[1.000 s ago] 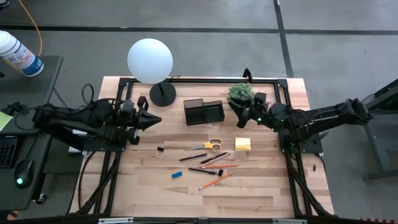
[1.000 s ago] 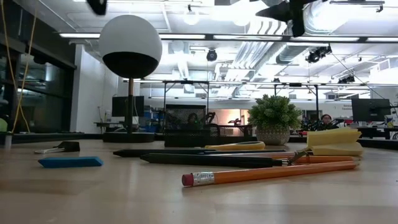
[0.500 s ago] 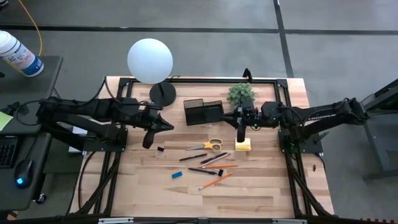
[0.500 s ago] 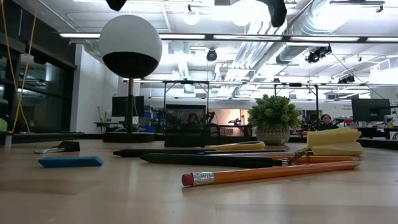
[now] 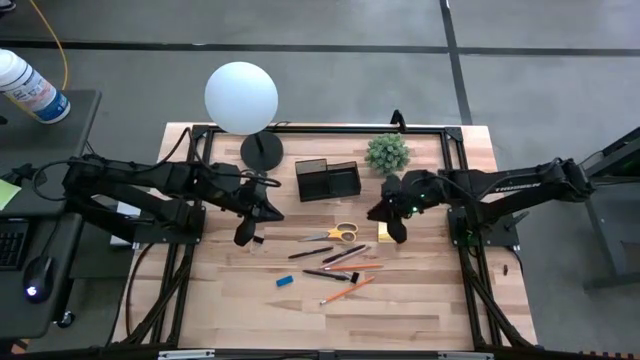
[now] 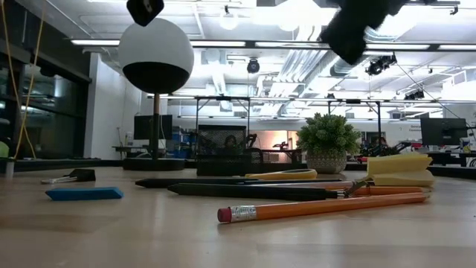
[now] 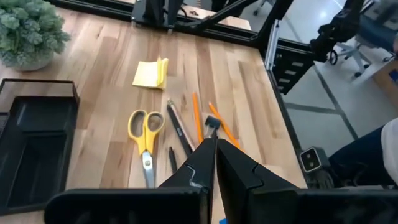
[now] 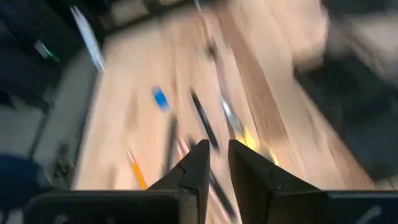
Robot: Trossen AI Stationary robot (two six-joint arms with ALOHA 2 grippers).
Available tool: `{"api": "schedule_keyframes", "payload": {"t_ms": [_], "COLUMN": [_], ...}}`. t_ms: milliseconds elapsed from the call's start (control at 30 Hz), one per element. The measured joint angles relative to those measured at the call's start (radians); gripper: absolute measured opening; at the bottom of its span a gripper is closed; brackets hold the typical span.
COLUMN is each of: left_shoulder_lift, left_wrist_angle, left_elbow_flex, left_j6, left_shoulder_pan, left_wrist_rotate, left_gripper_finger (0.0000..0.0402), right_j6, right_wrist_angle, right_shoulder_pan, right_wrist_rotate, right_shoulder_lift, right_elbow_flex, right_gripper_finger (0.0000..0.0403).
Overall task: Pick and place office supplies into organizer
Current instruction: Put the sticky notes into the desk organizer
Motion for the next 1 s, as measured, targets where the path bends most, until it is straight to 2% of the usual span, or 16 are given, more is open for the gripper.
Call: {"api": "schedule_keyframes", "payload": {"t_ms": [200, 567, 867, 1000], "left_shoulder_lift": [0.0, 0.0, 0.0, 0.0], "left_wrist_angle": [-0.005, -0.004, -0.004, -0.004], "left_elbow_flex": [0.0, 0.0, 0.0, 0.0], "left_j6": [0.008, 0.008, 0.008, 0.008], "left_shoulder_pan": [0.0, 0.0, 0.0, 0.0], "left_wrist_rotate": [-0.003, -0.038, -0.054, -0.064], "left_gripper_finger": [0.0008, 0.0008, 0.0008, 0.0008], "right_j6": [-0.106, -0.217, -0.266, -0.266], "right_wrist_angle": [-0.203, -0.322, -0.322, -0.319], "right_shoulder_pan": [0.039, 0.078, 0.078, 0.078], "right_wrist_rotate": [-0.017, 0.052, 0.01, 0.036], "right_shoulder_lift": [0.016, 0.194, 0.333, 0.393], "right_elbow_flex": [0.0, 0.0, 0.0, 0.0], "right_gripper_finger": [0.0121, 0.0227, 0.0243, 0.0243]}}
